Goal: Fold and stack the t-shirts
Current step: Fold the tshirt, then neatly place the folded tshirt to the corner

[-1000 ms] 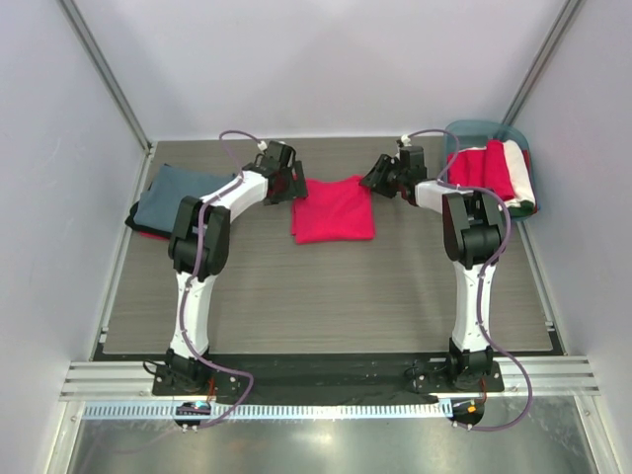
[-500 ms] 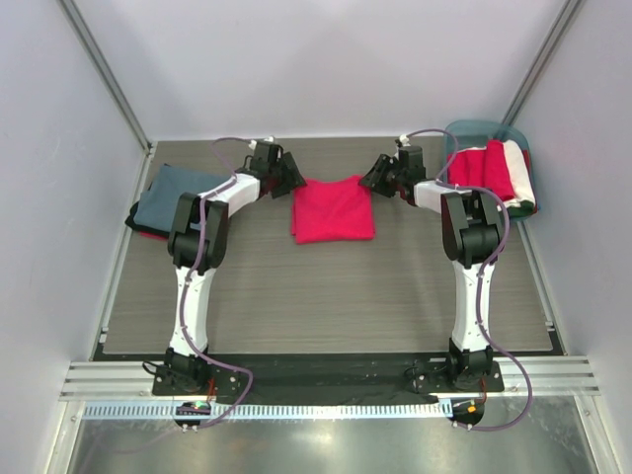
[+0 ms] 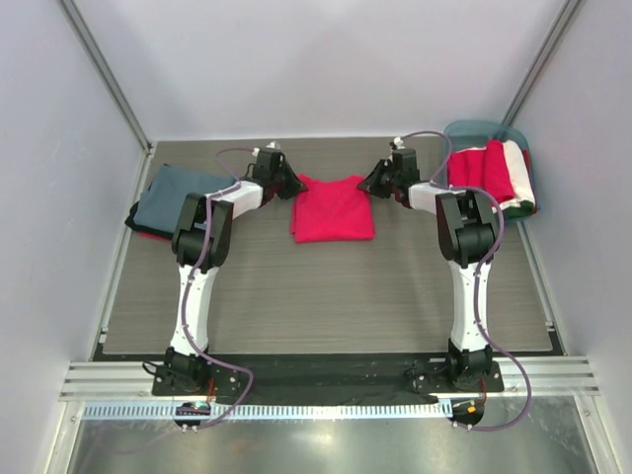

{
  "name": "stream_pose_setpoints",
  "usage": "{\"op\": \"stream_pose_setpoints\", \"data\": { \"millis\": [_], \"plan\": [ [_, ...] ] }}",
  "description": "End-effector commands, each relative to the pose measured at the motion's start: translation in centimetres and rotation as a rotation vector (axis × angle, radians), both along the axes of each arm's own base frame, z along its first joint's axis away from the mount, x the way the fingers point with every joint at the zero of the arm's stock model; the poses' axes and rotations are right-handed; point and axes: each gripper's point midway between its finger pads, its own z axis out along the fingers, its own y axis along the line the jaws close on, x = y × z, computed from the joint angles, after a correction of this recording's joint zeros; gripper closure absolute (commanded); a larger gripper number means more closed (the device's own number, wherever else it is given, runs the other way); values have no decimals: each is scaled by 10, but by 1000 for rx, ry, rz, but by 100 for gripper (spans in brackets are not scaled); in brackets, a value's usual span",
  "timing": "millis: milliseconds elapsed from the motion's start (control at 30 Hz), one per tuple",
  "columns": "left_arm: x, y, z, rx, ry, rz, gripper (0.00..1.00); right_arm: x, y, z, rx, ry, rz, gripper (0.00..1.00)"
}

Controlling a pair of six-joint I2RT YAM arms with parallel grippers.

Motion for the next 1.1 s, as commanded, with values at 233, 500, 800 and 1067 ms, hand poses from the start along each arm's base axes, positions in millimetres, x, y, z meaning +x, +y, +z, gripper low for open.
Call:
{"op": "stream_pose_setpoints", "data": {
  "millis": [233,500,800,1067],
  "plan": [
    [-29,15,48,81,-52,-4,100,-24,28,71,-32,-133,42,99],
    [-85,59,102,151,-75,36,100,-85,71,131,-60,-237,92,99],
    [-153,141,173,155,-91,140,100,-154,167,229,18,-409,221,99],
    [-180,228,250,149,-149,332,100,-188,237,279,76,-477,323,99]
  ]
}}
